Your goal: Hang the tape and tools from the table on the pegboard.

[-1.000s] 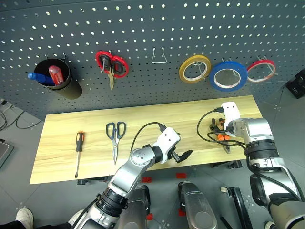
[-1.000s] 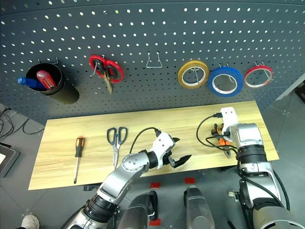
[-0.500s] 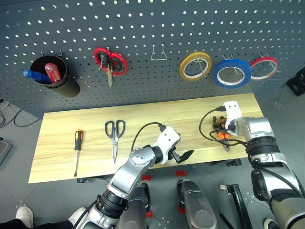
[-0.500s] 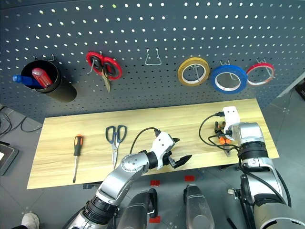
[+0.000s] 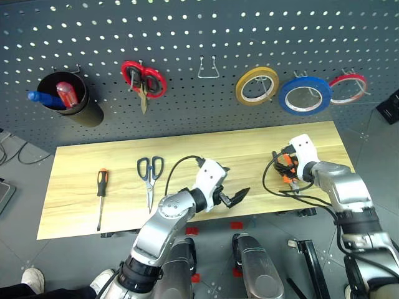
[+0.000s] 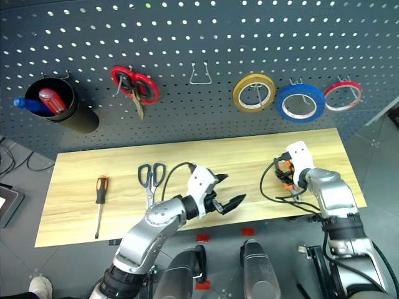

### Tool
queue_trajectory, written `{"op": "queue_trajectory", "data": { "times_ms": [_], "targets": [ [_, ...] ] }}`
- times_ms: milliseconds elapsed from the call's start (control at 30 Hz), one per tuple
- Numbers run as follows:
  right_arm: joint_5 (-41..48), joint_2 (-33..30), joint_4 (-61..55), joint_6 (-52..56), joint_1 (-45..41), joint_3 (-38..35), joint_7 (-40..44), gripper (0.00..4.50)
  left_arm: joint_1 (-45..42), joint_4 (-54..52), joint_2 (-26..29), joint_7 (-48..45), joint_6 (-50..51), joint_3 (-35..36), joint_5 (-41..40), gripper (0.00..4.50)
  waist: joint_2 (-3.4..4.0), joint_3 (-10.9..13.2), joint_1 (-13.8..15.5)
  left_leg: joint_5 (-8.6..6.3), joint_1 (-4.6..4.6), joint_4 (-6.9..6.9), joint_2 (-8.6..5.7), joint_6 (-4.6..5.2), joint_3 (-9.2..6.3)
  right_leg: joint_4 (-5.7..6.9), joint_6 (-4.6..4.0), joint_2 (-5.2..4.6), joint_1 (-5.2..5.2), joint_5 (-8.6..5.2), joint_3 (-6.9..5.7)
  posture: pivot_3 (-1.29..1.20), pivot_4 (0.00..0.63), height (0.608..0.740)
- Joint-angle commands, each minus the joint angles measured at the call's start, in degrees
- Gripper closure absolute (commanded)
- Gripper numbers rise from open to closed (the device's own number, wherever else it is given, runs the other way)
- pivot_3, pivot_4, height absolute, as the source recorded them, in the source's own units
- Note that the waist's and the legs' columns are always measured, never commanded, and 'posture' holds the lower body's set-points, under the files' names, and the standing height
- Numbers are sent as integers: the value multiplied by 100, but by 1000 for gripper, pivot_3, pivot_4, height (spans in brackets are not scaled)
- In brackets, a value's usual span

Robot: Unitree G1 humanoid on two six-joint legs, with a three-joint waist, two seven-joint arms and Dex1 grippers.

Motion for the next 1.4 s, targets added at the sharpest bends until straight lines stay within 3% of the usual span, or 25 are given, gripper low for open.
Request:
{"op": "queue_trajectory", "data": {
  "times_ms": [33,200,400,667,967,1200,1400],
  "targets": [
    [312,281,-1383,-450,219,-136,-38,1474,111,-825,-240,393,405,159,-278,0,1,-10,3,3,0,1,0,-4,-2,0,10,2,0,6,-2,-185,293,740],
    [290,1184,-1791,-1512,61,85,-463,1474,61,-1327,-331,858,692,324,-287,0,0,-186,48,13,0,-1,-4,-21,-6,1,16,8,-6,14,-2,-161,219,740],
    [12,1929,-1072,-2518,-709,265,-929,1474,201,-2220,-270,1412,1174,714,-293,0,-24,-434,139,17,-28,0,-5,-27,6,2,15,9,-41,15,4,-108,179,740],
    [-55,2403,-125,-3662,-1645,104,-1257,1474,187,-3433,-153,2165,1890,963,-112,0,-34,-589,303,18,-27,-1,-7,-28,6,2,12,14,-40,16,6,-36,157,740],
    [-287,2639,1200,-4840,-2742,-92,-1816,1474,-329,-3044,31,2884,1508,1149,661,0,-35,-713,442,20,-26,2,-8,-31,10,7,8,23,-42,18,5,-13,151,740],
    [-476,2685,2201,-5450,-3086,-129,-2189,1474,-638,-2337,147,2940,869,1205,1009,0,-38,-787,447,21,-25,3,-7,-32,12,9,4,23,-42,21,5,-29,153,740],
    [-458,2723,2364,-5642,-3199,-130,-2335,1474,-762,-2006,61,2903,565,1122,1095,0,-37,-808,442,21,-24,1,-6,-32,15,8,4,21,-42,21,4,-42,161,740]
  ]
}}
